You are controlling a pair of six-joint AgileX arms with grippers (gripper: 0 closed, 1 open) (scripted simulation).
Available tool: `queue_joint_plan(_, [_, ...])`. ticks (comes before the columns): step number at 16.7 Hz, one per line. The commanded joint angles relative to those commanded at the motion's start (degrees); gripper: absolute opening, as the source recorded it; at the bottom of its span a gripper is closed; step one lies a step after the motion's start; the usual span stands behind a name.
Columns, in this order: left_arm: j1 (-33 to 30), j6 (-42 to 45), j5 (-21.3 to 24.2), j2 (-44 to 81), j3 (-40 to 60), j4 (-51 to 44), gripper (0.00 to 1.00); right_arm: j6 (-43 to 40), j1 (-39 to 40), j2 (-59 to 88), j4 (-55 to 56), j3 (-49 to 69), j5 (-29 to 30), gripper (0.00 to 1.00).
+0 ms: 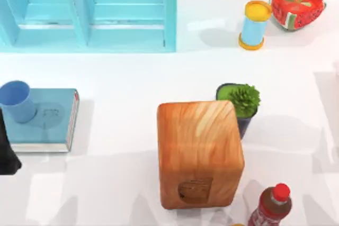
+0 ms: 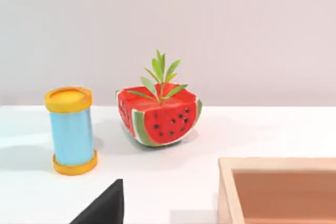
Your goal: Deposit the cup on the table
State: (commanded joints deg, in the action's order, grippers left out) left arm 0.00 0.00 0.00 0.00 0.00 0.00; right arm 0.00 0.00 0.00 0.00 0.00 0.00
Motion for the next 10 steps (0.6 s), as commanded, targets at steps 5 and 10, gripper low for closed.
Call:
queue_joint_plan(5, [-0.2,-0.7,0.05,3.52,3.39,-2.79,1.0,0.0,0.0,0.0,0.0,0.0,0.0,1.0])
queue_joint_plan(10, [-0.77,-2.29,-0.25,20.45,18.44,-15.28,1.0,0.0,0.0,0.0,0.0,0.0,0.0,1.0])
